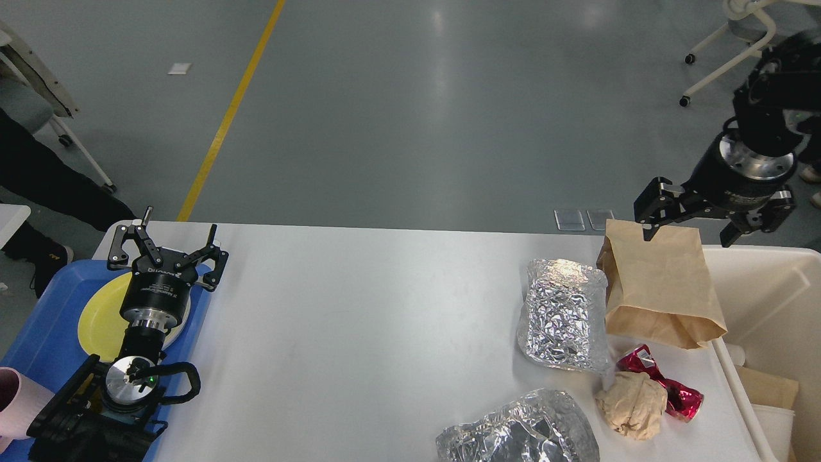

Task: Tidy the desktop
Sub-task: 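Raise the right gripper and move it over the foil packages, then lower and grasp the flat foil package nearest the robot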

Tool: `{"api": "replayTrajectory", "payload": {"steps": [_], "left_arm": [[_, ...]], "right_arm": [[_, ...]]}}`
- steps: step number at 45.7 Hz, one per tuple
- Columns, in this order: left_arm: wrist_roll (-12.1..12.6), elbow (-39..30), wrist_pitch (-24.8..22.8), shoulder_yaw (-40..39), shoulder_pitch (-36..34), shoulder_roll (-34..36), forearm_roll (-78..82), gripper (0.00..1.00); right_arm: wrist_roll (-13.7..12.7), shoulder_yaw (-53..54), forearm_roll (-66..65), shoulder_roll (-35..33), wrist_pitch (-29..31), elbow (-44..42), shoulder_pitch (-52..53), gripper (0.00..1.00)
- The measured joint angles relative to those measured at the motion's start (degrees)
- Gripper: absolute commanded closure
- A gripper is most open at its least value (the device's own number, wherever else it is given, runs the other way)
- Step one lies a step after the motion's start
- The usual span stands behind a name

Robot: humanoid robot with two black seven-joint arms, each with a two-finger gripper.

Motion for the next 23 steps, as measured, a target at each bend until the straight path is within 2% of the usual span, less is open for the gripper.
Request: {"api": "replayTrajectory", "payload": {"steps": [13,23], "left_arm": [[0.00,0.00,0.00,0.00,0.00,0.00,0.00,0.04],[0.00,0.02,0.00,0.00,-0.07,0.00,-0.01,0.04]], "right_arm": [[0.06,2.40,5.01,3.90,0.42,18.60,17.51,0.00],[0.66,2.65,5.74,4.61,-2.58,21.81,19.71,0.00]]}}
